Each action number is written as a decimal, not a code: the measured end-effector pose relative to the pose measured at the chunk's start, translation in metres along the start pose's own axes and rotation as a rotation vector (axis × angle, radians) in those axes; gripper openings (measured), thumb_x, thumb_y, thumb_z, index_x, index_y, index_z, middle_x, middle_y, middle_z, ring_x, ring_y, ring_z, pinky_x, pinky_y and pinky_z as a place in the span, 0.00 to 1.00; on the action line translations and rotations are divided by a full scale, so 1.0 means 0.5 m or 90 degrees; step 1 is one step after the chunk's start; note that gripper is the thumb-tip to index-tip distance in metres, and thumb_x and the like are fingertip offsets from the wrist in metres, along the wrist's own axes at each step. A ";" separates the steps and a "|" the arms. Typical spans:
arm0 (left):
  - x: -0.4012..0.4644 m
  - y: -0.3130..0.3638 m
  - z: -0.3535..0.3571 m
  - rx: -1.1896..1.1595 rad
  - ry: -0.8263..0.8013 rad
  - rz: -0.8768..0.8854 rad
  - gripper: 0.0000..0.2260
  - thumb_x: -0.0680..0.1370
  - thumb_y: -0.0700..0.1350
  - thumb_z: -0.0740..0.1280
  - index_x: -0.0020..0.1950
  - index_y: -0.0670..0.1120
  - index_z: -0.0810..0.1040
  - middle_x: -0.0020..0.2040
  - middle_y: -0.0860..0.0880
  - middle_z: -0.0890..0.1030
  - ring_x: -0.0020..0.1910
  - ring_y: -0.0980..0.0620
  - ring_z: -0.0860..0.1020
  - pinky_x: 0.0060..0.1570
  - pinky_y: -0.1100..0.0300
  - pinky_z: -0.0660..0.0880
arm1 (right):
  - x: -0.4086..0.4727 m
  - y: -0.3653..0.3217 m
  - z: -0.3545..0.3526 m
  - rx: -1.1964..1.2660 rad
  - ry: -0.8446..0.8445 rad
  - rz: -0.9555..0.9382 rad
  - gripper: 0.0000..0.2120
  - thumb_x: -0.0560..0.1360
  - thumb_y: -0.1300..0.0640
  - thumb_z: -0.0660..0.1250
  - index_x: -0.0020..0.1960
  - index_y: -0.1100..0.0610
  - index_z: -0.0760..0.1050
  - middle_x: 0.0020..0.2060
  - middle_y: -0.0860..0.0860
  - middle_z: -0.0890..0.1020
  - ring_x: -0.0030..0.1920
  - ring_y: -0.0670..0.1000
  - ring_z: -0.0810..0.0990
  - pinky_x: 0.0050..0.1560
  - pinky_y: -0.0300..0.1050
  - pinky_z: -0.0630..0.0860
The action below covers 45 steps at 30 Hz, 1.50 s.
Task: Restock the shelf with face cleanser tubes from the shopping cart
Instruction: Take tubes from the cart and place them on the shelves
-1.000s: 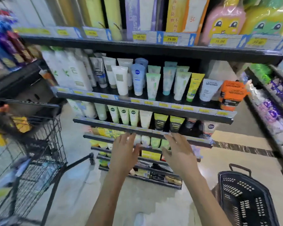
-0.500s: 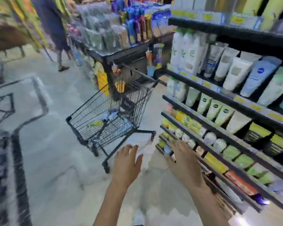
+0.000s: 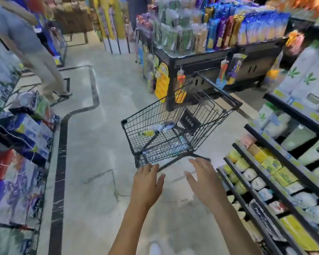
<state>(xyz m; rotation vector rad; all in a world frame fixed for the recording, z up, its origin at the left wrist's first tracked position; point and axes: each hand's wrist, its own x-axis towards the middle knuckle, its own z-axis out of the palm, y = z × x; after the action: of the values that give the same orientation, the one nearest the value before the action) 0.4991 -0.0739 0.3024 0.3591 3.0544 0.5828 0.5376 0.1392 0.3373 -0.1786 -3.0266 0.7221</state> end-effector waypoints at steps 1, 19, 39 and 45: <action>0.017 -0.012 0.000 0.003 -0.007 -0.005 0.21 0.84 0.58 0.58 0.74 0.51 0.71 0.67 0.49 0.76 0.65 0.45 0.74 0.65 0.51 0.72 | 0.020 -0.012 0.008 0.000 -0.009 -0.001 0.26 0.84 0.42 0.60 0.78 0.50 0.68 0.77 0.49 0.68 0.78 0.50 0.63 0.75 0.50 0.66; 0.355 -0.103 0.057 -0.006 -0.093 -0.044 0.18 0.83 0.56 0.62 0.70 0.50 0.73 0.66 0.48 0.77 0.64 0.46 0.74 0.63 0.51 0.72 | 0.370 0.016 0.087 0.026 -0.112 0.055 0.26 0.84 0.43 0.59 0.79 0.49 0.65 0.79 0.48 0.64 0.79 0.50 0.59 0.74 0.50 0.67; 0.799 -0.200 0.194 -0.035 -0.211 -0.231 0.21 0.83 0.51 0.63 0.74 0.45 0.72 0.70 0.43 0.76 0.67 0.41 0.73 0.64 0.49 0.71 | 0.989 0.043 0.272 0.134 -0.325 0.093 0.22 0.83 0.46 0.65 0.74 0.52 0.71 0.72 0.53 0.75 0.69 0.57 0.75 0.65 0.51 0.71; 0.925 -0.321 0.302 -0.059 -0.288 -0.264 0.19 0.82 0.49 0.65 0.70 0.42 0.74 0.67 0.39 0.76 0.65 0.38 0.74 0.62 0.46 0.73 | 1.131 0.065 0.456 0.314 -0.351 0.319 0.22 0.81 0.46 0.67 0.72 0.53 0.73 0.63 0.52 0.79 0.62 0.54 0.79 0.64 0.57 0.78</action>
<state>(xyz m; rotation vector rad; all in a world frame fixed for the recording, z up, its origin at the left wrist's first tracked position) 0.0212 -0.0598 0.1178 -0.1315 2.5467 0.5268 -0.0323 0.1320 0.1176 -0.8661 -3.1570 1.7872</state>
